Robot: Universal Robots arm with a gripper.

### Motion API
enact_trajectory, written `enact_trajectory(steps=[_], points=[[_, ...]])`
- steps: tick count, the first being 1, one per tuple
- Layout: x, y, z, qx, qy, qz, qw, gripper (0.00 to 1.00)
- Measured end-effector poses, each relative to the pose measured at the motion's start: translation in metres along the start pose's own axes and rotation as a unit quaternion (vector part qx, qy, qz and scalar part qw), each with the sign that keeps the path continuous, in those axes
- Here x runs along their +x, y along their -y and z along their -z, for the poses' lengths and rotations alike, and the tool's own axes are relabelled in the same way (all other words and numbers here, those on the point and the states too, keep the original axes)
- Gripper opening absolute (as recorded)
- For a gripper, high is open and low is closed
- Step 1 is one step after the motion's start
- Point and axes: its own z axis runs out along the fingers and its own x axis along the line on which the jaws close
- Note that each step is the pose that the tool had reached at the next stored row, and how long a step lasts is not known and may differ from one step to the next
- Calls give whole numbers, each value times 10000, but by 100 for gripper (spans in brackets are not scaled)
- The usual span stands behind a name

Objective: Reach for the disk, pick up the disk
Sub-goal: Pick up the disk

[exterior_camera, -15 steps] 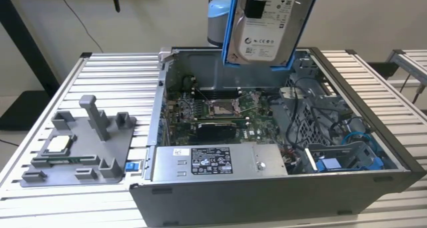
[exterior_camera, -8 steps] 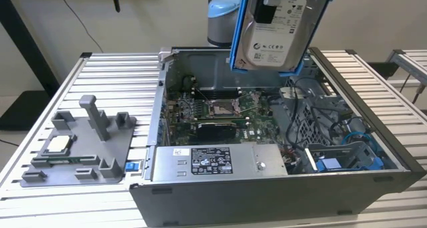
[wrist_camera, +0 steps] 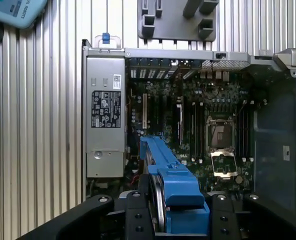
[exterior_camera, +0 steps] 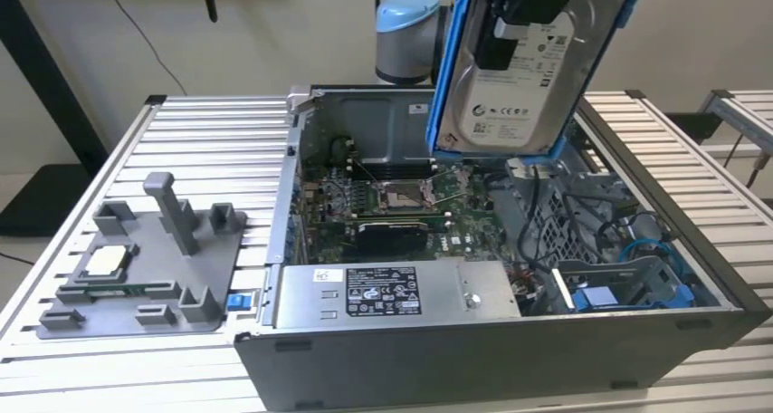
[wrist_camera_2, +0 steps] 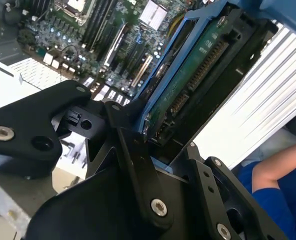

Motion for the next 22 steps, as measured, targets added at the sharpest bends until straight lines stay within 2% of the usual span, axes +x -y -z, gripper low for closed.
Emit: enact_trajectory(steps=[10,18,22], points=[[263,94,-67,74,2,7,10000,0],[276,119,-72,76,1,7,10000,0],[279,176,-73,76,2,7,10000,0]])
